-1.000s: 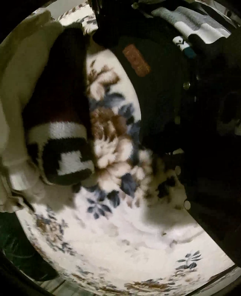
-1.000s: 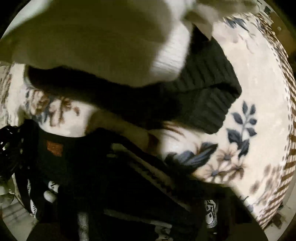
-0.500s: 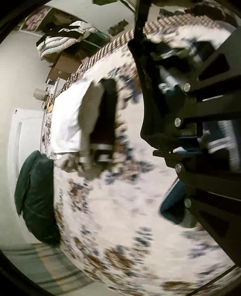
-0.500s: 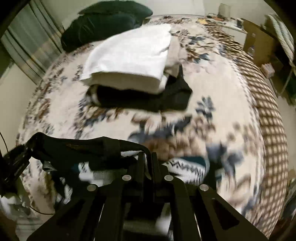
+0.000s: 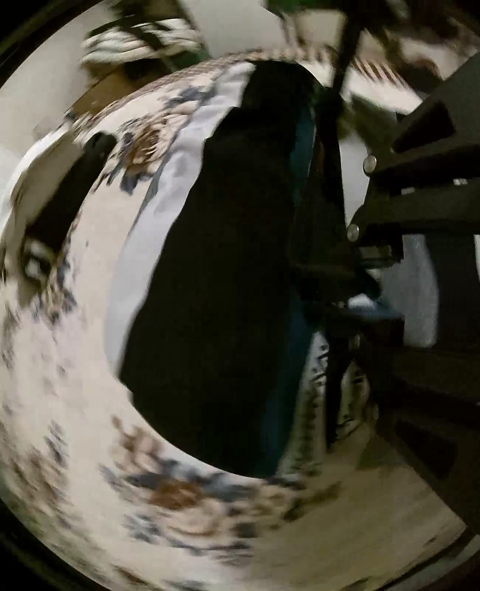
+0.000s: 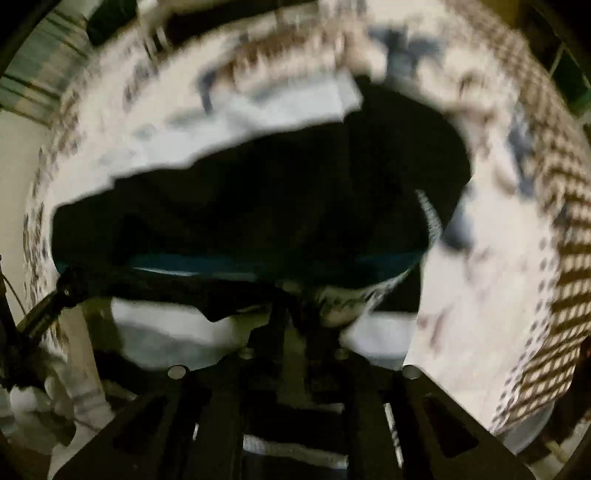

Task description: Fold small clothes

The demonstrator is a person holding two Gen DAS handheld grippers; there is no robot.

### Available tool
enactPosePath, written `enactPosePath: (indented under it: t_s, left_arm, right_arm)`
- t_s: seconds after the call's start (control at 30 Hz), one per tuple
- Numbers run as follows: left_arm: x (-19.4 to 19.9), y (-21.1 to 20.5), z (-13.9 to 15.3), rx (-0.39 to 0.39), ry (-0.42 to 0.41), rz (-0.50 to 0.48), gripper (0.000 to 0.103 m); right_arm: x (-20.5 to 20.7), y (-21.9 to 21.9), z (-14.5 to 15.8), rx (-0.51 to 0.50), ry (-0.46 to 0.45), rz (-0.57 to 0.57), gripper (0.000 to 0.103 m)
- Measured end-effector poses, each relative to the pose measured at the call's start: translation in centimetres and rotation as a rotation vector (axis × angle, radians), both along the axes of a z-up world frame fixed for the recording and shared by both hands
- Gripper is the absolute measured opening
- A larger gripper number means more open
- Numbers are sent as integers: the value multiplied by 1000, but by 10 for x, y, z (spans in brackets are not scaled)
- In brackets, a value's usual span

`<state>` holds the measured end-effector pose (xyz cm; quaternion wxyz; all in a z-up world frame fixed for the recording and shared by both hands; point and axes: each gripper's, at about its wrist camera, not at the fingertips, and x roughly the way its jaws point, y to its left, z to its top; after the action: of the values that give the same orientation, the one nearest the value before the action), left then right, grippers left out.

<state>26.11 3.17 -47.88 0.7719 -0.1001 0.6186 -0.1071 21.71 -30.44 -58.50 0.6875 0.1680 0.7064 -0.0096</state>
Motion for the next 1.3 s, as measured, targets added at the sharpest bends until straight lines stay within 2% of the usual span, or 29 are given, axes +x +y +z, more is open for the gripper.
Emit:
enactPosePath:
  t_s: [0.03,0.07,0.1,0.2,0.23,0.3,0.33,0.4,0.47,0.53,0.6,0.63,0.7,0.8,0.83,0.87,0.9,0.93,0.97,1.03,1.17,1.3]
  left_arm:
    - [-4,6,7,-35,-3,38,41]
    - [-7,10,14,-63,-9,67,68]
    - [-8,16,23,-93,-15,105,91]
    - [-2,29,48,-137,-53,178,92]
    - [6,30,53,-145,-68,184,92]
    - [25,30,62,-108,-120,175,92]
    - [38,29,65,-93,-150,161,92]
    - [69,23,61,-71,-187,100,92]
    - [103,14,35,-24,-168,11,92]
    - [127,10,3,2,-94,-39,92]
    - [140,11,-33,-21,-11,-88,92]
    - [142,12,-44,-23,15,-94,92]
    - [145,14,-58,-43,44,-103,92]
    - [142,16,-57,-71,20,-78,91]
    - [141,16,-57,-81,11,-68,90]
    - [139,16,-57,-91,2,-64,72]
    - [138,17,-56,-89,-13,-56,34]
    - [139,19,-54,-96,-17,-53,24]
    - [138,21,-49,-126,-28,-44,18]
    - [143,22,-36,-130,-62,-25,16]
    - [154,23,-5,-103,-117,-29,14]
    - [186,22,14,-90,-133,-17,14]
  right_arm:
    - [-3,-3,-1,10,15,-4,57]
    - [-6,-8,3,19,14,-15,67]
    - [-9,-14,11,30,-4,-38,76]
    - [-8,-35,36,55,-73,-100,80]
    - [-4,-41,42,68,-94,-116,88]
    - [10,-59,49,83,-159,-154,96]
    - [19,-67,51,73,-183,-159,96]
    - [44,-83,42,72,-221,-137,99]
    - [67,-94,24,73,-216,-120,100]
    - [81,-105,-4,100,-169,-109,101]
    - [84,-115,-30,171,-120,-121,103]
    - [84,-118,-41,237,-105,-126,103]
    - [86,-118,-54,294,-87,-132,103]
    - [86,-115,-65,369,-86,-160,103]
    - [86,-112,-66,387,-93,-168,102]
    - [87,-110,-66,389,-107,-173,101]
    - [87,-106,-66,391,-127,-173,82]
    - [88,-103,-63,397,-146,-172,54]
    - [91,-100,-63,389,-146,-187,51]
    - [94,-94,-56,366,-171,-195,41]
    - [101,-92,-36,351,-205,-232,36]
    - [117,-93,-13,341,-244,-232,35]
